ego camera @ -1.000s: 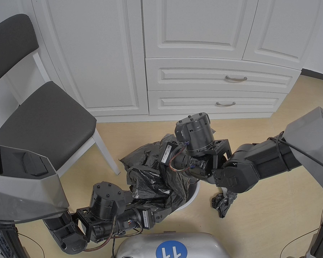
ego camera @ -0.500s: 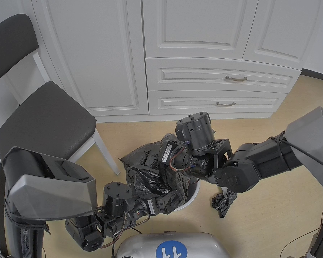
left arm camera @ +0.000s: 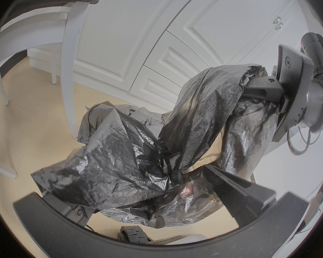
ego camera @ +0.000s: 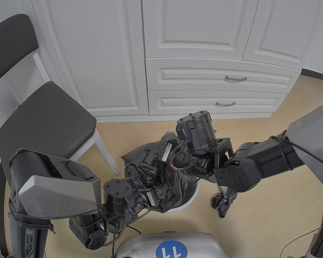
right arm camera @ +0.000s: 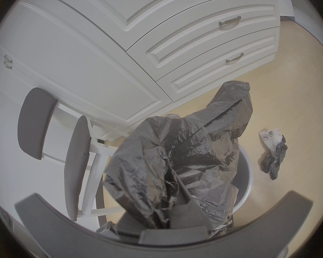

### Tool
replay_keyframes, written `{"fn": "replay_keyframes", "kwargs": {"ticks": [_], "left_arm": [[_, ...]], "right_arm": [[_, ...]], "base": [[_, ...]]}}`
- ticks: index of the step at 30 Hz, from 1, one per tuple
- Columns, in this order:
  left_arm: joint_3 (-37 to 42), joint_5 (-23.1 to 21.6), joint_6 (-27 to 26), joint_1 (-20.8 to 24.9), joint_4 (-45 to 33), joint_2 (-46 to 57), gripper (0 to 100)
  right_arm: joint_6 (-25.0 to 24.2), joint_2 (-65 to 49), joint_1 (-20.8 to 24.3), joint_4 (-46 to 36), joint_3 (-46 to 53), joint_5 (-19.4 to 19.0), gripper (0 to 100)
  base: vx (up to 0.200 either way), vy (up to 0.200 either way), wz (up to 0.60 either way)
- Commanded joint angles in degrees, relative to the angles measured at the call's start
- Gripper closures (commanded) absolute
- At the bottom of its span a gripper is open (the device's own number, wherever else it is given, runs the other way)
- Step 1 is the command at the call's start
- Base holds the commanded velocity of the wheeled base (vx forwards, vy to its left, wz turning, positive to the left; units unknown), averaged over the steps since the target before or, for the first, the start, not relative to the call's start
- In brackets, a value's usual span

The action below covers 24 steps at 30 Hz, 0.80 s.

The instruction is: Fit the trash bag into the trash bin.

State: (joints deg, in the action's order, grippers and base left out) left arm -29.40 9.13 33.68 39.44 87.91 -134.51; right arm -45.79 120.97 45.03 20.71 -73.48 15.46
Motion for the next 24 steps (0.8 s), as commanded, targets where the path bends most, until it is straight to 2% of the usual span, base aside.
{"fn": "replay_keyframes", "kwargs": {"ticks": [1, 13, 24], "left_arm": [[0.84, -0.25, 0.07, 0.03, 0.16, 1.18, 0], [2.07, -0.87, 2.79, 0.29, 0.34, 4.26, 0], [2.77, -0.87, 2.79, 1.96, 0.34, 5.4, 0]], "right_arm": [[0.0, -0.12, -0.03, 0.03, 0.01, 0.01, 100], [-0.27, 1.64, -1.44, 0.56, -1.05, -0.16, 100], [-4.84, 4.89, -1.53, 0.82, -4.56, -0.25, 100]], "base": [[0.0, 0.0, 0.0], [0.0, 0.0, 0.0], [0.0, 0.0, 0.0]]}}
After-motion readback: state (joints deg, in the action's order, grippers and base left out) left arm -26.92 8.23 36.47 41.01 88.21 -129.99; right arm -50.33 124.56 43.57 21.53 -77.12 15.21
